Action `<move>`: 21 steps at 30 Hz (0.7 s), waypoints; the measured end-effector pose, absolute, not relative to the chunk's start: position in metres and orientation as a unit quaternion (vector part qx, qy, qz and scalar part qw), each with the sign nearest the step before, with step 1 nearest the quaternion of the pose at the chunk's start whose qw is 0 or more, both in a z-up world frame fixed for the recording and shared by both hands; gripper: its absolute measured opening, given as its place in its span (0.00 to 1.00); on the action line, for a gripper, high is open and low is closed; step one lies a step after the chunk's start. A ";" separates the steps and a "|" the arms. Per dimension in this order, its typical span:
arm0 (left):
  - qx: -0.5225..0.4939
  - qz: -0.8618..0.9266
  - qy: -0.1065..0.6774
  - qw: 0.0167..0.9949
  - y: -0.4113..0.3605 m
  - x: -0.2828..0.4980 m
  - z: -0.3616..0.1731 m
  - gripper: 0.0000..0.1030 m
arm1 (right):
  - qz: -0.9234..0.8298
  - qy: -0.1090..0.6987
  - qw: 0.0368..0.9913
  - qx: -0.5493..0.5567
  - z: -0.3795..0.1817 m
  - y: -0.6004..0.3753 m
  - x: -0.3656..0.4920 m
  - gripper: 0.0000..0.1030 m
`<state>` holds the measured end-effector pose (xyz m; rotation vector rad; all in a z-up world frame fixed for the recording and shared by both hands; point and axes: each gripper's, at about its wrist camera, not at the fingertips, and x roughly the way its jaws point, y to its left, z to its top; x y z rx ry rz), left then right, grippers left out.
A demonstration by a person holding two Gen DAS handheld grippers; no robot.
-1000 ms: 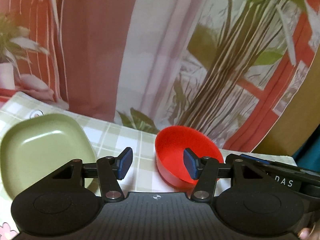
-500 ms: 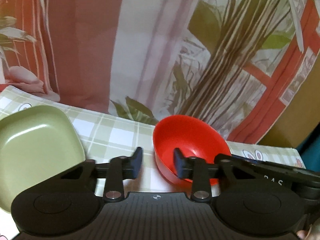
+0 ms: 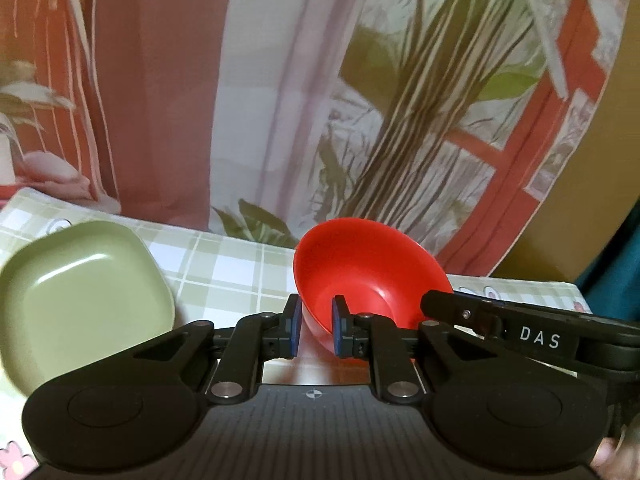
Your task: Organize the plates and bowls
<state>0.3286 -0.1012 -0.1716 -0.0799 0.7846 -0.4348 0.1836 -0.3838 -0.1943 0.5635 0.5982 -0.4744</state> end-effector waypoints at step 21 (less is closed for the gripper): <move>-0.028 -0.186 0.356 0.915 -0.065 0.244 -0.106 0.17 | -0.207 0.258 0.908 0.256 -0.128 -0.307 0.147 0.14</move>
